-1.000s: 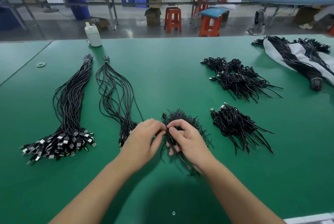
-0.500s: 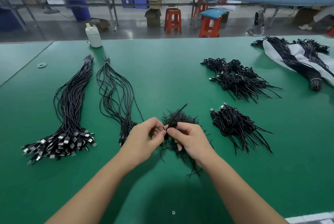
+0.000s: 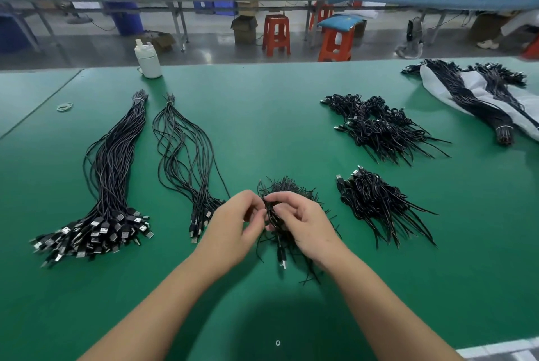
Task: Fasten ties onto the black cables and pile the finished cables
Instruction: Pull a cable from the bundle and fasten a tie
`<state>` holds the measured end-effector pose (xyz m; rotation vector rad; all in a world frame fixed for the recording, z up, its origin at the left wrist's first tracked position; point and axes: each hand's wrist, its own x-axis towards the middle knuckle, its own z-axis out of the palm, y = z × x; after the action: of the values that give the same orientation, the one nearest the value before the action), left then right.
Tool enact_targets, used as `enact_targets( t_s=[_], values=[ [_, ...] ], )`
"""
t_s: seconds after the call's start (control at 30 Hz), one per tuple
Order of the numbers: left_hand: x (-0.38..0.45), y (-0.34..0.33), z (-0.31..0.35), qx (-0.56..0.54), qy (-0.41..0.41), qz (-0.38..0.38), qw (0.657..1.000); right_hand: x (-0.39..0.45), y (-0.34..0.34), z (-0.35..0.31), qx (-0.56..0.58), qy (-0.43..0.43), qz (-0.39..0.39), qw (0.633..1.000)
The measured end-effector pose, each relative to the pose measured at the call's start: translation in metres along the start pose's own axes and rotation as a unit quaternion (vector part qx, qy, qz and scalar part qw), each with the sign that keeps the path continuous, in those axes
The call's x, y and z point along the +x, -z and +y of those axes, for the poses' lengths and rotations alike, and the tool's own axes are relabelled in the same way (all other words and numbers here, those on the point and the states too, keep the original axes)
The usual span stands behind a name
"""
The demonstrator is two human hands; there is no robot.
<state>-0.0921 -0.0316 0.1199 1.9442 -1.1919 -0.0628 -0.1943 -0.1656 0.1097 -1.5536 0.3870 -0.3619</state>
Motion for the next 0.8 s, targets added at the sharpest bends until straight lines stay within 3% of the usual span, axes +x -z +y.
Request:
enact_targets(
  t_s=[0.1, 0.17, 0.3, 0.5, 0.63, 0.7, 0.8],
  values=[
    [0.004, 0.002, -0.003, -0.042, 0.065, 0.012, 0.997, -0.001, -0.001, -0.001, -0.012, 0.000, -0.026, 1.000],
    [0.006, 0.002, -0.004, -0.080, 0.095, -0.001, 0.992, -0.002, 0.000, -0.002, -0.046, 0.013, -0.004, 0.999],
    [0.008, 0.004, -0.004, -0.101, 0.096, -0.050, 0.989, -0.003, 0.006, -0.004, -0.152, 0.050, 0.030, 0.987],
    [0.006, 0.007, -0.001, 0.050, -0.078, -0.047, 0.995, -0.009, 0.004, -0.005, -0.044, -0.030, -0.033, 0.998],
    [0.006, 0.001, -0.008, 0.251, -0.250, -0.034, 0.934, -0.009, 0.005, -0.004, -0.007, -0.074, -0.057, 0.996],
    [0.005, 0.000, -0.013, 0.282, -0.275, -0.031, 0.919, -0.009, 0.005, -0.003, -0.001, -0.084, -0.058, 0.995],
    [0.003, -0.003, -0.015, 0.262, -0.261, -0.012, 0.929, -0.005, 0.007, 0.000, 0.026, -0.094, -0.029, 0.995]
  ],
)
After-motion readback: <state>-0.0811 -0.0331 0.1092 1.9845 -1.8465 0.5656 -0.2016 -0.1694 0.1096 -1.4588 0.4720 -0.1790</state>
